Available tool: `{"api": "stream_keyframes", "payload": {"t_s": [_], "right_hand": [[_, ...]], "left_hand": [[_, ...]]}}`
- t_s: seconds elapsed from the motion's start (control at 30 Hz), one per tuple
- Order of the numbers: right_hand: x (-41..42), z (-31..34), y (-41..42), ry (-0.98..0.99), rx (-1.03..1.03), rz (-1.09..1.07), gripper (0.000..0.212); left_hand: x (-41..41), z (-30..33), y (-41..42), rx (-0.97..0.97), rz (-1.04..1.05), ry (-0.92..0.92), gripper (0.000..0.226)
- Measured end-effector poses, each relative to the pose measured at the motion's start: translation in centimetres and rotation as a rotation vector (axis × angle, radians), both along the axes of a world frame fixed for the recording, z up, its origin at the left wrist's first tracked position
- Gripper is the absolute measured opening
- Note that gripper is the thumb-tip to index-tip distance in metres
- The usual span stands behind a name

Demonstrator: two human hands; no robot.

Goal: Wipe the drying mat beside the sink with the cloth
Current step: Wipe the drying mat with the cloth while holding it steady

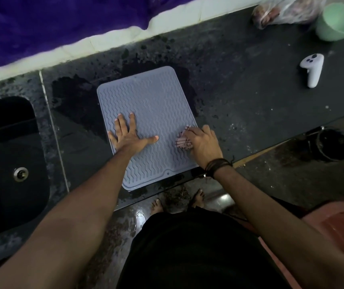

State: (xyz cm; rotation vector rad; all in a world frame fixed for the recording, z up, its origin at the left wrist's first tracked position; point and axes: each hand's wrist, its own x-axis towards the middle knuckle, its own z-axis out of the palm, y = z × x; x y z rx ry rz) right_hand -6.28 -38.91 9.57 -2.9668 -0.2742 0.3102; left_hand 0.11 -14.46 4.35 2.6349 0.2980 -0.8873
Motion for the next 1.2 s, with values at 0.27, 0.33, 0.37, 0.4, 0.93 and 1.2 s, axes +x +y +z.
{"api": "stream_keyframes", "payload": {"t_s": [0.27,0.33,0.37,0.4,0.93,1.2], "right_hand": [[-4.8,-1.3,-3.4,-0.032,-0.052,0.063,0.050],[-6.6,-1.2,-4.7,-0.044,-0.062,0.079,0.051],[-7.0,-1.1,-5.2,-0.046,-0.069,0.082,0.053],[-7.2,-0.9,-5.4,-0.046,-0.072,0.075,0.053],[-3.0,-1.8,-2.6,-0.012,-0.042,0.010,0.061],[-4.9,-0.2,-4.1,-0.052,0.017,-0.040,0.057]], "left_hand": [[0.1,0.2,-0.1,-0.011,0.010,0.011,0.139],[0.0,0.3,-0.2,-0.009,0.008,0.010,0.138],[0.0,0.4,-0.2,-0.012,0.007,0.010,0.138],[0.0,0.5,-0.2,-0.020,0.007,0.009,0.137],[-0.2,0.9,-0.4,-0.026,0.011,-0.001,0.135],[-0.2,0.6,-0.3,-0.019,0.007,-0.012,0.136]]}}
